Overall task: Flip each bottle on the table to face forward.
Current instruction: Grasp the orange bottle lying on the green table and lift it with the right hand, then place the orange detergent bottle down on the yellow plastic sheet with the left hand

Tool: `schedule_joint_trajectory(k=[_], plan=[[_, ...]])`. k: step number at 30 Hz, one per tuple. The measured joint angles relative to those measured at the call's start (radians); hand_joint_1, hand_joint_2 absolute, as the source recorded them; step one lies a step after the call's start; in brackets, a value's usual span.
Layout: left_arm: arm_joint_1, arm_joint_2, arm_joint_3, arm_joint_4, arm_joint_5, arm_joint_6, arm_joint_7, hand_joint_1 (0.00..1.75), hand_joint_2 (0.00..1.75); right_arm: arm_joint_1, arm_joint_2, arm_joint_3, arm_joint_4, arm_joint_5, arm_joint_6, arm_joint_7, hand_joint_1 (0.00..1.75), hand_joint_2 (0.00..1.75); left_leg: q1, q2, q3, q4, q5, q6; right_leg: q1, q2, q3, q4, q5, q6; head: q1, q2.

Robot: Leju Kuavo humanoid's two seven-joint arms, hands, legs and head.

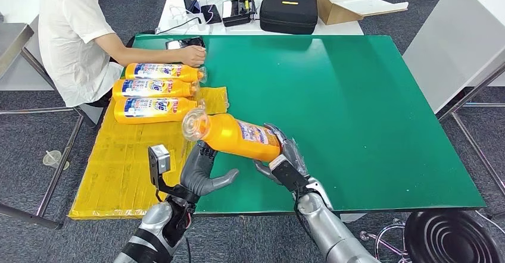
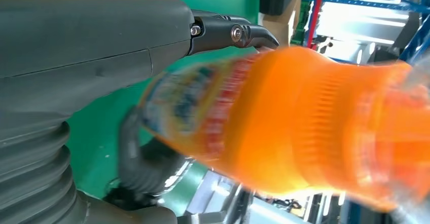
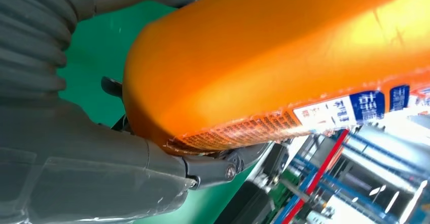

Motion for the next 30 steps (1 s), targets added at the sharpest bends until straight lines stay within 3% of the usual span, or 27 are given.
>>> schedule_joint_trajectory(k=[5, 9, 13, 18, 22, 30], plan=[[-0.027, -0.01, 0.001, 0.0, 0.009, 0.042, 0.011, 0.0, 1.75, -0.001, 0.013, 0.043, 0.012, 0.001, -0.006, 0.0, 1.75, 1.75, 0.0, 0.0, 0.0, 0.0, 0.0, 0.0, 0.0, 0.0, 0.0, 0.0, 0.0, 0.0, 0.0, 0.0], [-0.031, -0.026, 0.002, -0.001, -0.012, 0.135, 0.007, 0.0, 1.75, -0.001, 0.018, 0.065, 0.018, -0.001, -0.018, 0.01, 1.75, 1.75, 0.0, 0.0, 0.0, 0.0, 0.0, 0.0, 0.0, 0.0, 0.0, 0.0, 0.0, 0.0, 0.0, 0.0], [-0.043, -0.053, 0.011, -0.002, 0.04, 0.251, 0.028, 0.0, 1.75, -0.004, 0.028, 0.093, 0.019, 0.019, -0.044, 0.037, 1.75, 1.75, 0.0, 0.0, -0.001, 0.0, 0.0, 0.0, 0.0, 0.0, 0.0, 0.0, 0.0, 0.0, 0.0, 0.0], [-0.063, -0.07, 0.014, -0.002, 0.125, 0.298, 0.038, 0.01, 1.75, -0.008, 0.037, 0.133, 0.019, -0.01, -0.057, 0.049, 1.75, 1.75, 0.0, 0.0, -0.001, 0.0, 0.0, 0.0, 0.0, 0.0, -0.001, 0.0, 0.0, 0.0, 0.0, 0.0], [-0.066, -0.075, 0.011, -0.004, 0.167, 0.287, 0.04, 1.69, 1.75, -0.011, 0.04, 0.153, 0.021, -0.037, -0.058, 0.047, 1.71, 1.75, 0.0, 0.0, -0.001, 0.0, 0.0, 0.0, 0.0, 0.0, -0.001, 0.0, 0.0, 0.0, 0.0, 0.0], [-0.061, -0.076, 0.004, -0.029, 0.2, 0.274, 0.024, 1.75, 1.75, -0.017, 0.05, 0.166, 0.035, -0.068, -0.044, 0.039, 1.54, 1.75, 0.0, 0.0, -0.001, 0.0, 0.0, 0.0, 0.0, 0.0, -0.001, 0.0, 0.0, 0.0, 0.0, 0.0]])
